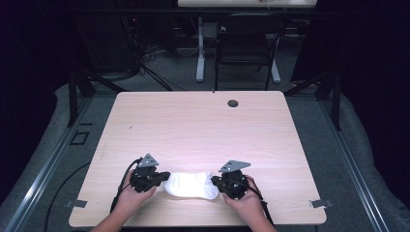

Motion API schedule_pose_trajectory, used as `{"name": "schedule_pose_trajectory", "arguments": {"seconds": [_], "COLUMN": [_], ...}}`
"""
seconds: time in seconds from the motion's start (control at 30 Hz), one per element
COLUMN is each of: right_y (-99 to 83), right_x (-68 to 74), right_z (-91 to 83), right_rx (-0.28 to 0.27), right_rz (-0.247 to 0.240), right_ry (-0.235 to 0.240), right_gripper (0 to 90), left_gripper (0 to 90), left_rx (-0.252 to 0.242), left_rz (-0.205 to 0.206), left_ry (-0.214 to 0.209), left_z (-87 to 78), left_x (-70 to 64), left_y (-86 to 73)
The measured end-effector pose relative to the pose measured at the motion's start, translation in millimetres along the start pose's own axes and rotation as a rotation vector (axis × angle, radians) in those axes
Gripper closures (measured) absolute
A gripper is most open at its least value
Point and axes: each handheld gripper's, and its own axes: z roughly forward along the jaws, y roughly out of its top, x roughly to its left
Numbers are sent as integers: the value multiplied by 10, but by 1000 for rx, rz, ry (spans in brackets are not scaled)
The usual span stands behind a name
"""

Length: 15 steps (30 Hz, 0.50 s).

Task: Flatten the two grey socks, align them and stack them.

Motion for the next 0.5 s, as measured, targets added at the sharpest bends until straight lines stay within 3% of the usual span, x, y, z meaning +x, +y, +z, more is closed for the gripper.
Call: {"name": "schedule_pose_trajectory", "arguments": {"seconds": [0.2, 0.27, 0.33, 0.43, 0.5], "right_y": [-36, -45, -34, -15, 13], "right_x": [-47, -59, -66, -55, 1], "right_z": [45, 47, -11, -67, -113], "right_rx": [9, 7, -33, -68, -103], "right_rz": [14, 21, 23, 19, 12], "right_ry": [-3, -11, -29, -39, -21], "right_gripper": [860, 820, 761, 750, 744], "left_gripper": [847, 803, 753, 725, 710], "left_rx": [-3, -15, -41, -82, -103], "left_rz": [-6, -15, -20, -10, 2], "left_ry": [3, -1, -5, -17, -25], "left_z": [40, 29, -13, -105, -156], "left_x": [37, 41, 30, -5, -56], "left_y": [-11, -9, 5, 41, 58]}}
